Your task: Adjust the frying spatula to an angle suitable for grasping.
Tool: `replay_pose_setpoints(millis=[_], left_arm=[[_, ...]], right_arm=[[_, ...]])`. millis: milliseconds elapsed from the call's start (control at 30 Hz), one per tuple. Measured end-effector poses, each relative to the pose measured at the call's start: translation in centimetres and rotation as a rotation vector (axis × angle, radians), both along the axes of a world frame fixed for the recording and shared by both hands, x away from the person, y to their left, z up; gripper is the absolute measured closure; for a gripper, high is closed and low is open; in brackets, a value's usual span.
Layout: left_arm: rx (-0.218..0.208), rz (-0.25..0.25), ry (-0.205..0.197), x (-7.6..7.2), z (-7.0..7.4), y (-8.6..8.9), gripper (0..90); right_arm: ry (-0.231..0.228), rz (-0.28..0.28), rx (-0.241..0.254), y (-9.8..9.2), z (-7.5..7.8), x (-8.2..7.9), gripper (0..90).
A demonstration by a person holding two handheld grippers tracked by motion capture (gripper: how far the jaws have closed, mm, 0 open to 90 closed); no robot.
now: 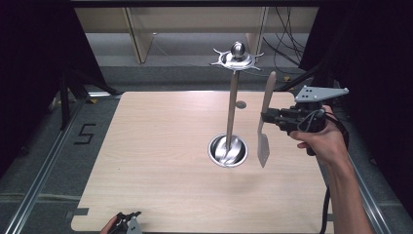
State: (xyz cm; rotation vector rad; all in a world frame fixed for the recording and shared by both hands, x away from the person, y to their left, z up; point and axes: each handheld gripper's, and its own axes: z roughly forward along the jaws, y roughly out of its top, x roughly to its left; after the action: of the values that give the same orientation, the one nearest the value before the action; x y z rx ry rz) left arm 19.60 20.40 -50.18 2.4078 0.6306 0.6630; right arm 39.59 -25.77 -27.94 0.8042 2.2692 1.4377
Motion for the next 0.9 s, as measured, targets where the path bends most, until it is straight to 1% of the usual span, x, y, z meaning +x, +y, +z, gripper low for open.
replay_pose_setpoints(millis=[100, 167, 200, 233, 267, 300, 333, 367, 467, 500, 533, 600, 633, 667, 767, 800, 833, 867, 900], left_arm=[[-0.001, -0.002, 0.002, 0.0, 0.0, 0.0, 15.2], [-0.002, -0.003, 0.002, 0.0, 0.0, 0.0, 15.2], [0.000, -0.002, 0.001, 0.0, 0.0, 0.0, 15.2], [-0.001, -0.002, 0.001, 0.0, 0.0, 0.0, 15.2], [-0.004, -0.009, 0.008, 0.0, 0.0, 0.0, 15.2], [-0.004, -0.009, 0.008, 0.0, 0.0, 0.0, 15.2], [-0.006, -0.007, 0.007, 0.0, 0.0, 0.0, 15.2], [-0.006, -0.007, 0.008, 0.0, 0.0, 0.0, 15.2], [-0.005, -0.008, 0.008, 0.0, 0.0, 0.0, 15.2], [-0.002, -0.002, 0.003, 0.0, 0.0, 0.0, 15.2], [-0.001, 0.000, 0.002, 0.0, 0.0, 0.0, 15.2], [-0.001, -0.002, 0.003, 0.0, 0.0, 0.0, 15.2], [-0.001, -0.002, 0.003, 0.0, 0.0, 0.0, 15.2], [-0.005, -0.013, 0.011, 0.0, 0.1, 0.0, 15.2], [-0.005, -0.015, 0.016, 0.0, 0.1, 0.0, 15.2], [-0.005, -0.015, 0.016, 0.0, 0.1, 0.0, 15.2], [-0.002, -0.010, 0.014, 0.0, 0.0, 0.0, 15.2], [-0.002, -0.010, 0.014, 0.0, 0.0, 0.0, 15.2], [-0.004, -0.014, 0.015, 0.0, 0.1, 0.0, 15.2]], right_arm=[[0.009, 0.009, -0.007, 0.0, 0.2, 0.2, 76.6], [0.006, 0.007, 0.000, 0.2, 0.2, 0.3, 76.6], [-0.007, -0.002, 0.002, 0.3, 0.2, 0.3, 76.6], [0.004, 0.009, -0.010, 0.4, 0.4, 0.3, 76.6], [0.010, 0.010, -0.010, 0.4, 0.5, 0.3, 76.6], [0.010, 0.010, -0.010, 0.4, 0.5, 0.3, 76.6], [0.000, -0.001, -0.004, 0.8, 0.6, 0.5, 76.6], [0.008, 0.006, -0.018, 0.8, 0.7, 0.6, 76.6], [0.015, 0.007, -0.025, 1.0, 0.8, 0.9, 76.6], [0.005, 0.006, -0.034, 1.2, 0.8, 1.1, 76.6], [0.008, -0.003, -0.014, 1.5, 0.7, 1.1, 76.6], [0.006, -0.003, -0.016, 1.5, 0.7, 1.2, 76.6], [0.002, 0.007, -0.021, 1.5, 0.8, 1.4, 76.6], [0.012, 0.015, -0.041, 1.5, 0.9, 1.5, 76.6], [0.031, 0.010, -0.038, 1.7, 1.0, 1.4, 76.5], [0.015, 0.013, -0.047, 1.6, 1.0, 1.6, 76.5], [0.024, 0.007, -0.039, 1.7, 1.0, 1.5, 76.6], [0.010, -0.002, -0.024, 1.8, 0.9, 1.6, 76.6], [0.019, -0.004, -0.024, 1.9, 0.9, 1.6, 76.5]])
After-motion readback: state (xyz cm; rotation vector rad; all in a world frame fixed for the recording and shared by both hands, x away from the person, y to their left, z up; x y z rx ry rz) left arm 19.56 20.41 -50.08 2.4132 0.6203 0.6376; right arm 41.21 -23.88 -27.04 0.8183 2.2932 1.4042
